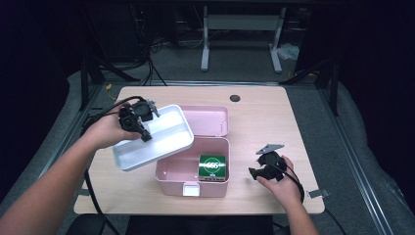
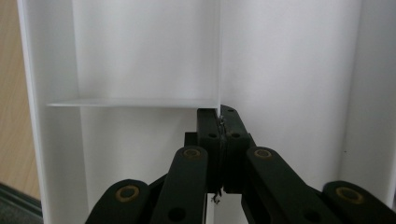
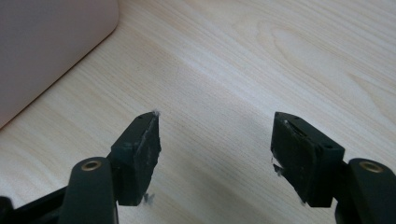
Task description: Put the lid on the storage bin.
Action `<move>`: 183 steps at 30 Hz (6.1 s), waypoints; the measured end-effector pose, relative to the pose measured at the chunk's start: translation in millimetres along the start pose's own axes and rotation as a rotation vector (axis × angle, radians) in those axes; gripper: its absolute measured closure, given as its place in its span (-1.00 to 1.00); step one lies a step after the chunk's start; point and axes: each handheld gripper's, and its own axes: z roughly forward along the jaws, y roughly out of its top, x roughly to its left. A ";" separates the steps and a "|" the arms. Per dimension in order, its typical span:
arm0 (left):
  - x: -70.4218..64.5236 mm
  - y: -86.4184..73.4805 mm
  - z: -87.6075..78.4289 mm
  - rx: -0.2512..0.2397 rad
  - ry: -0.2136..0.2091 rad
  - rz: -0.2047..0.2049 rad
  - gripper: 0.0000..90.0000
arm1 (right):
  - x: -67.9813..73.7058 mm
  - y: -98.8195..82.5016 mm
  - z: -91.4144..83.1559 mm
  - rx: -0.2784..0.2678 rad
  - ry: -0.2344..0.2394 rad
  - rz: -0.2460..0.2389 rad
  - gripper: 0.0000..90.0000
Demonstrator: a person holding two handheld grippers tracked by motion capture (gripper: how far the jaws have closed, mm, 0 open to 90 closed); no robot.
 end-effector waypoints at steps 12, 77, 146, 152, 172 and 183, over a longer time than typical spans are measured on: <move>-34.4 60.3 24.6 0.021 -0.046 0.217 0.98 | -0.5 0.2 -1.3 -0.010 -0.002 0.000 -0.28; -51.0 62.8 83.3 -0.060 -0.131 0.317 0.77 | 0.2 0.2 2.1 -0.002 -0.002 -0.005 -0.28; -54.2 63.3 83.7 -0.054 -0.118 0.265 0.74 | -48.9 192.1 48.2 0.011 0.080 0.405 0.16; -54.3 63.6 83.6 -0.050 -0.115 0.266 0.74 | -45.3 197.9 52.8 0.009 0.106 0.422 0.22; -53.6 63.4 83.9 -0.056 -0.114 0.274 0.76 | -48.3 200.5 81.0 0.066 0.243 0.553 0.46; -50.9 63.5 84.0 -0.057 -0.125 0.269 0.83 | -47.7 199.6 84.7 0.074 0.274 0.578 0.44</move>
